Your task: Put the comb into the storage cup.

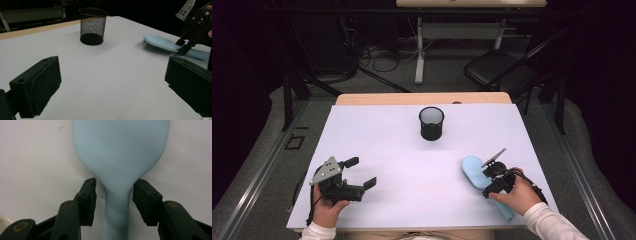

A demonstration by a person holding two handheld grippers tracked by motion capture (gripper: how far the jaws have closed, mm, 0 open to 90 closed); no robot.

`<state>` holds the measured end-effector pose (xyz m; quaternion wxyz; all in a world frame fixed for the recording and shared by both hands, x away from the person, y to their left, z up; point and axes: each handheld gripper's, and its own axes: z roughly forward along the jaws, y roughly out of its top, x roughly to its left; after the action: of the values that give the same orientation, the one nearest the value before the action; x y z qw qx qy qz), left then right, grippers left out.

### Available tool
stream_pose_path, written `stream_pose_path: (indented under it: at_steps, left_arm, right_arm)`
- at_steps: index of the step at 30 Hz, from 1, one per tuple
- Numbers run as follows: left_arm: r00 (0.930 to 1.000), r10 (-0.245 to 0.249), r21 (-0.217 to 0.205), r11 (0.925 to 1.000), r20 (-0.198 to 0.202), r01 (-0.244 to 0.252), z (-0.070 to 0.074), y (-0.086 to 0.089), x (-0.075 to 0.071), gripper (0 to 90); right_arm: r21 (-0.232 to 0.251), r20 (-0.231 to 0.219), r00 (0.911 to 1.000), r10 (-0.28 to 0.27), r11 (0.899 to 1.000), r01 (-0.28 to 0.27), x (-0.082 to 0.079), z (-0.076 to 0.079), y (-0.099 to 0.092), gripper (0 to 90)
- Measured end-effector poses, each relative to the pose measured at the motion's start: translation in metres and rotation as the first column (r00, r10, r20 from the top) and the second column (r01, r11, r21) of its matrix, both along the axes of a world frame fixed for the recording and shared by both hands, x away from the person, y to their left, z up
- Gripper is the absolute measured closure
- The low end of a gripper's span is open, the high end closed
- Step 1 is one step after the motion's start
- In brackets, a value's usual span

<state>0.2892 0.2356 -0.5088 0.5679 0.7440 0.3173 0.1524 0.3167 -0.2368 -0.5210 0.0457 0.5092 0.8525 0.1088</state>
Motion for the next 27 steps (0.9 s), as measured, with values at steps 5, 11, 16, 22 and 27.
stream_pose_path:
  at_steps: [5,11,16,22,27]
  left_arm:
    - [1.0000,0.000,-0.005,1.0000,-0.001,0.000,0.000,0.000,0.000,0.5]
    - [1.0000,0.000,-0.002,1.0000,-0.001,0.000,0.000,0.000,0.000,0.5]
    - [1.0000,-0.001,-0.001,1.0000,-0.001,0.001,0.000,0.000,0.000,0.5]
    - [1.0000,0.001,-0.004,1.0000,-0.002,-0.001,0.000,0.000,0.000,0.5]
    - [1.0000,0.000,-0.001,1.0000,-0.001,0.000,0.000,0.000,0.000,0.5]
  right_arm:
    - [-0.009,-0.014,0.9999,0.010,1.000,-0.010,0.000,0.001,-0.002,55.9]
    - [0.013,-0.008,1.0000,-0.006,1.000,0.006,-0.002,0.001,-0.005,56.8]
    - [0.018,0.018,0.9998,-0.009,1.000,0.009,-0.003,-0.001,-0.007,57.7]
    - [0.035,0.040,0.9991,-0.015,0.999,0.014,-0.005,-0.004,-0.010,59.1]
    - [0.045,0.039,0.9991,-0.014,0.999,0.012,-0.007,-0.005,-0.014,59.5]
